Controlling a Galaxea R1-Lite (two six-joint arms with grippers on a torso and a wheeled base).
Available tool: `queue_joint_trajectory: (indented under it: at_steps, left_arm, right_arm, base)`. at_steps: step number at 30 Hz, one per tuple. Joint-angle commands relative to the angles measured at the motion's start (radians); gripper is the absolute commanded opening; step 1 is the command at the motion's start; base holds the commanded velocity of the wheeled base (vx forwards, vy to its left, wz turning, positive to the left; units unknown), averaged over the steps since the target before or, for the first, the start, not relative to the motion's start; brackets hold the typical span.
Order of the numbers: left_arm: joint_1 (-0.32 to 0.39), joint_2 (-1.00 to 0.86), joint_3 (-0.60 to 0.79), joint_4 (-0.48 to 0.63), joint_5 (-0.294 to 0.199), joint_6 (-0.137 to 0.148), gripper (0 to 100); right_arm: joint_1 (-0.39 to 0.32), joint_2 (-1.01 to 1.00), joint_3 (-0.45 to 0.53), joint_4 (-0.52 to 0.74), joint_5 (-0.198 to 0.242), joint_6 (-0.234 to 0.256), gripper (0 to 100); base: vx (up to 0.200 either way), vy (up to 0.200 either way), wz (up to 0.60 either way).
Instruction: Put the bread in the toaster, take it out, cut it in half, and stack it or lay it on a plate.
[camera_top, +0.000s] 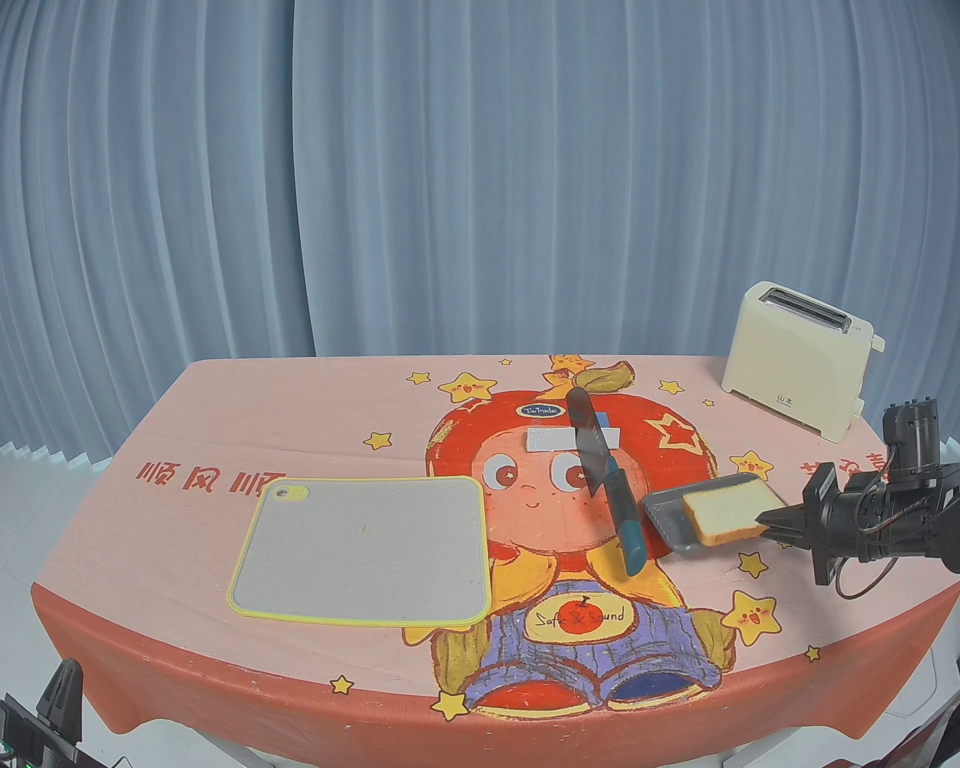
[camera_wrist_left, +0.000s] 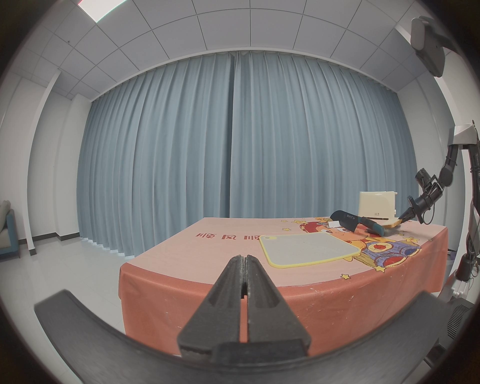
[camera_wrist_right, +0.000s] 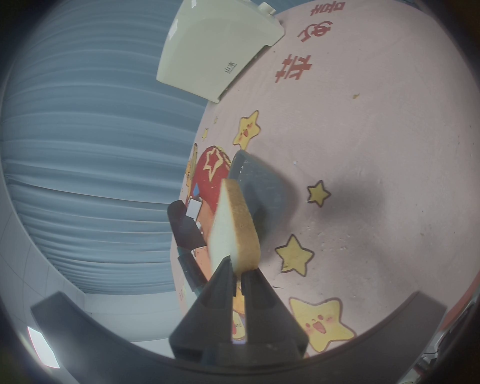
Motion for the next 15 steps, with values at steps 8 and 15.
queue_joint_trajectory:
  at_steps: [8, 15]
  left_arm:
    - [0.0, -0.001, 0.018, 0.0, 0.0, 0.0, 0]
    - [0.0, -0.001, 0.018, 0.0, 0.002, 0.0, 0]
  right_arm:
    - [0.038, 0.081, 0.012, 0.0, -0.047, -0.004, 0]
    - [0.038, 0.068, 0.011, -0.009, -0.042, -0.007, 0]
  base:
    - [0.0, 0.0, 0.0]
    - [0.0, 0.0, 0.0]
